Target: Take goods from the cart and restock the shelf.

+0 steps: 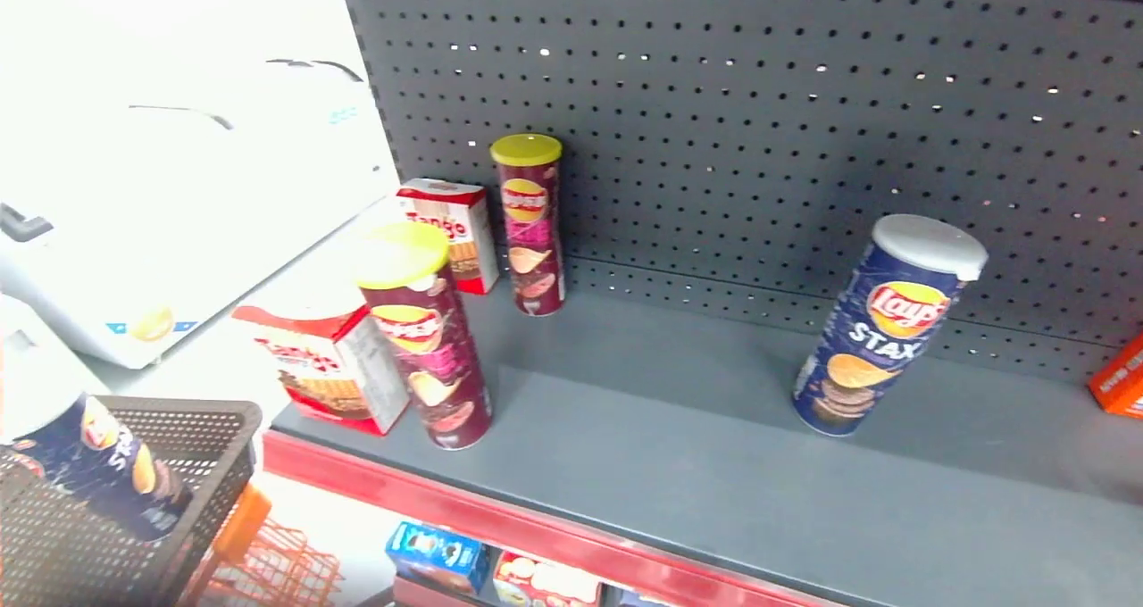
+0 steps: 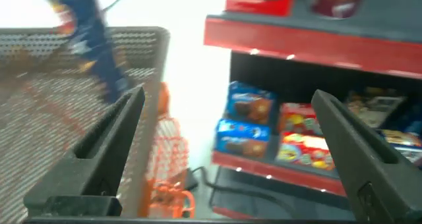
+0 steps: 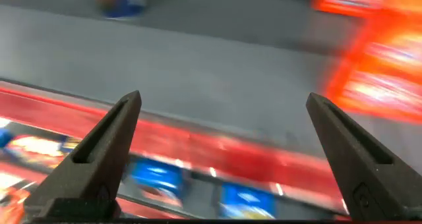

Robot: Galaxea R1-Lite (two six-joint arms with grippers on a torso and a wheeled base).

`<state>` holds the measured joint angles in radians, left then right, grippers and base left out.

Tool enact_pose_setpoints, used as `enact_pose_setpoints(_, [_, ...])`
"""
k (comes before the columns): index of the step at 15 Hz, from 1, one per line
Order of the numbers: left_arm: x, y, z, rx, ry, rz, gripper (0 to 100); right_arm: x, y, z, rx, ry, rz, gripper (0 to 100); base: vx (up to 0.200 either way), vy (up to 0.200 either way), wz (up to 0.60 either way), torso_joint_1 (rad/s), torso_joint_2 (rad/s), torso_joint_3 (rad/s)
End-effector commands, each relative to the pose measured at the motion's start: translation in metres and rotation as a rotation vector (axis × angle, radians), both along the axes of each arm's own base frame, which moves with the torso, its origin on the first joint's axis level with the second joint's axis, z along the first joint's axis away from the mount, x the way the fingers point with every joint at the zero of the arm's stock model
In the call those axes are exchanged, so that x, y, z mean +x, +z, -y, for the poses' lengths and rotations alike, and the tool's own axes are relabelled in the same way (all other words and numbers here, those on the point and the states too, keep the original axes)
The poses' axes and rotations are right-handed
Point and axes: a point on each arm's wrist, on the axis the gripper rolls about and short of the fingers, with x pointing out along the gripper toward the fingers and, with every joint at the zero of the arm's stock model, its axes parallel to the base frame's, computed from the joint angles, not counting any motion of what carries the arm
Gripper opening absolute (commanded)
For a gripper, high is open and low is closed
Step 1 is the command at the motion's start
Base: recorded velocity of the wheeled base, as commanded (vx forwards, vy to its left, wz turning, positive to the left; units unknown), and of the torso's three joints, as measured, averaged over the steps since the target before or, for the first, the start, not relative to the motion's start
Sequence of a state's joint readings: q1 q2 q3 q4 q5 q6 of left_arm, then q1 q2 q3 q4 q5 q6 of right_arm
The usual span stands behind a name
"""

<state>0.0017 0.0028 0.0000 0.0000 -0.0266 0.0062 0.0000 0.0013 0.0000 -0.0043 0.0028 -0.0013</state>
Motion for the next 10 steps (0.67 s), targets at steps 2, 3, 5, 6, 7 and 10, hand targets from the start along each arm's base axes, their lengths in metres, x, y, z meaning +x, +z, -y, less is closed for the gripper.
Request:
enact_pose_setpoints(2, [0.0000, 0.0000, 0.0000, 0.000, -0.001, 0.000, 100, 0.0000, 0.0000, 0.0000, 0.001, -0.001, 0.000, 100, 0.000, 0.000, 0.60, 0.002, 0.00, 0.002])
enact_pose_setpoints(3, [0.0000, 0.0000, 0.0000, 0.000, -0.001, 0.000, 100, 0.0000, 0.0000, 0.0000, 0.000, -0.001, 0.000, 100, 0.000, 0.000, 0.00, 0.000, 0.00, 0.000])
enact_pose_setpoints(5, [0.0000, 0.0000, 0.0000, 0.000, -0.001, 0.000, 100, 0.0000, 0.0000, 0.0000, 0.001, -0.001, 0.000, 100, 0.000, 0.000, 0.00, 0.000, 0.00, 0.000])
enact_pose_setpoints(6, [0.0000, 0.0000, 0.0000, 0.000, -0.001, 0.000, 100, 0.0000, 0.0000, 0.0000, 0.001, -0.001, 0.000, 100, 0.000, 0.000, 0.00, 0.000, 0.00, 0.000])
enact_pose_setpoints(7, [0.0000, 0.0000, 0.0000, 0.001, -0.001, 0.000, 100, 0.0000, 0.0000, 0.0000, 0.001, -0.001, 0.000, 100, 0.000, 0.000, 0.00, 0.000, 0.00, 0.000])
enact_pose_setpoints(10, [0.0000, 0.0000, 0.0000, 0.001, -0.001, 0.000, 100, 0.0000, 0.0000, 0.0000, 0.001, -0.001, 0.000, 100, 0.000, 0.000, 0.00, 0.000, 0.00, 0.000])
